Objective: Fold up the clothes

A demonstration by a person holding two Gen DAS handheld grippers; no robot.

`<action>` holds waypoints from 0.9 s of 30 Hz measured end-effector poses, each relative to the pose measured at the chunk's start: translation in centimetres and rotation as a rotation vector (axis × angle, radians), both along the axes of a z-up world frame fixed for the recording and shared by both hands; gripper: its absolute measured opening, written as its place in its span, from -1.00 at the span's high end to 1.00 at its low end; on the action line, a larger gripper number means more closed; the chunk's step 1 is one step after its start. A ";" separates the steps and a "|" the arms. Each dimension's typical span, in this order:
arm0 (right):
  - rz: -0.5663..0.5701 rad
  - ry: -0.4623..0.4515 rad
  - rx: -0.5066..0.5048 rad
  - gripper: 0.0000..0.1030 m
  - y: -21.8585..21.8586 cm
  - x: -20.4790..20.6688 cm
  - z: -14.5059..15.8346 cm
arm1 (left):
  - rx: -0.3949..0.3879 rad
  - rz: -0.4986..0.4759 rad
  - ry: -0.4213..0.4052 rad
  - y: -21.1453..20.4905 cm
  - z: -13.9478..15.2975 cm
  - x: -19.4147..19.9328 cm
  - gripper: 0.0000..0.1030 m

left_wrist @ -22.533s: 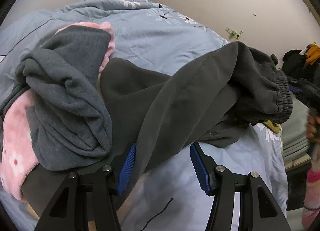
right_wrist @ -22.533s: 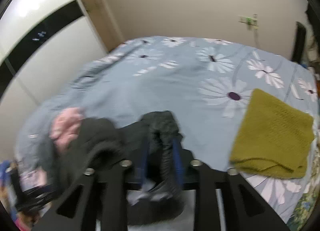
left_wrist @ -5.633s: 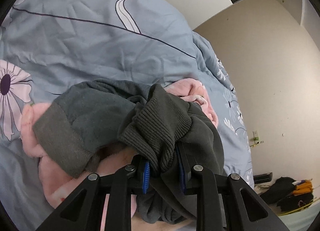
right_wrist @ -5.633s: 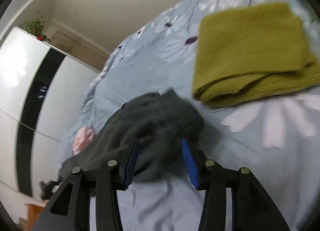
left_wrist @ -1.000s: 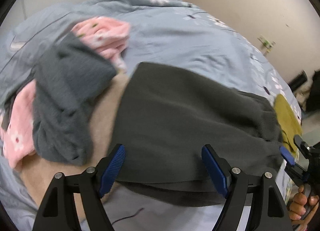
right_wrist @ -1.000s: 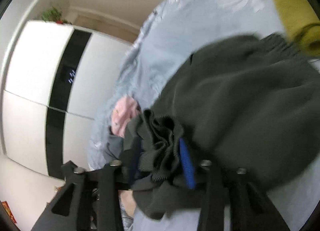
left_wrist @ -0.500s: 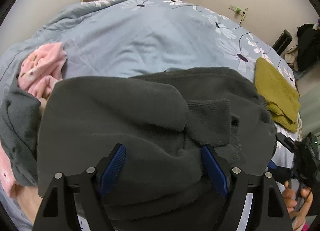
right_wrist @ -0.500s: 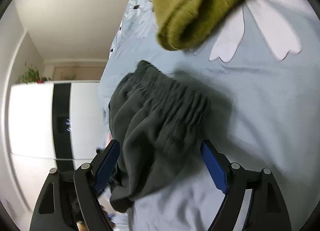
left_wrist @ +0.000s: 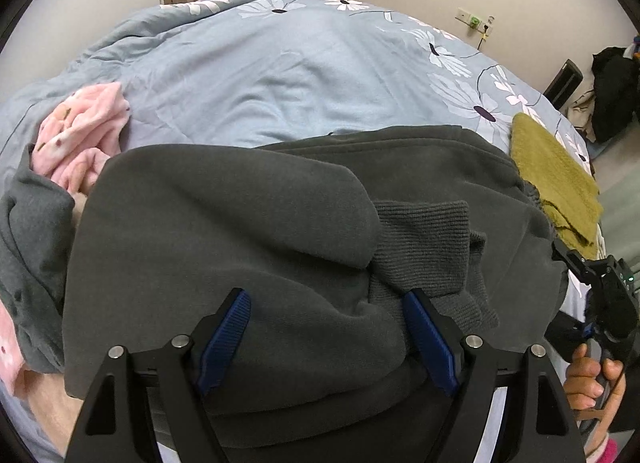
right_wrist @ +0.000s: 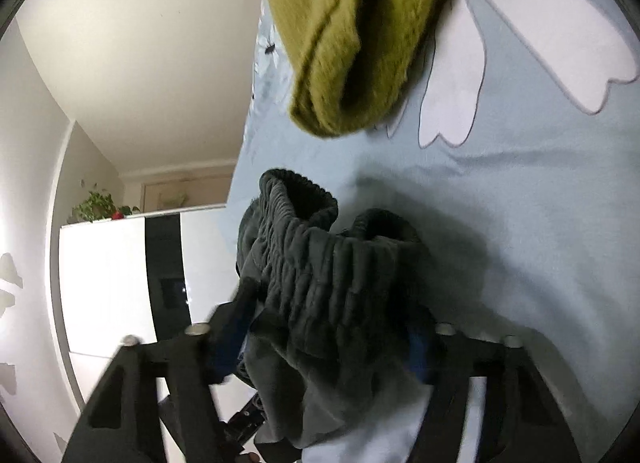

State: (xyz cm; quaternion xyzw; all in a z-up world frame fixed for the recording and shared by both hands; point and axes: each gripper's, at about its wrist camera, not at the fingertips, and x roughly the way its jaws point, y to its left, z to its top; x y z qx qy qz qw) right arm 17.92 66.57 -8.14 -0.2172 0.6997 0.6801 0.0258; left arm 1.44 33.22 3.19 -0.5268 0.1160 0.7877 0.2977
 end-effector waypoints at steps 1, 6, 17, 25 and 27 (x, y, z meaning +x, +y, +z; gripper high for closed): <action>-0.002 -0.010 0.037 0.07 -0.2 0.3 1.0 | 0.003 -0.002 -0.001 -0.1 0.0 0.0 -0.60; 0.007 -0.053 0.272 0.23 -1.8 -0.5 7.4 | 0.046 -0.008 -0.029 -1.2 0.5 0.0 -0.60; 0.237 -0.062 0.925 0.24 -13.1 -5.6 23.2 | 0.169 0.038 -0.091 -6.5 2.2 -0.9 -0.61; 0.455 -0.107 1.366 0.22 -26.7 -11.3 26.1 | 0.205 0.184 -0.063 -13.0 3.1 -3.5 -0.61; 0.503 -0.122 1.420 0.20 -29.0 -12.2 25.5 | 0.218 0.224 -0.074 -14.4 3.0 -4.3 -0.61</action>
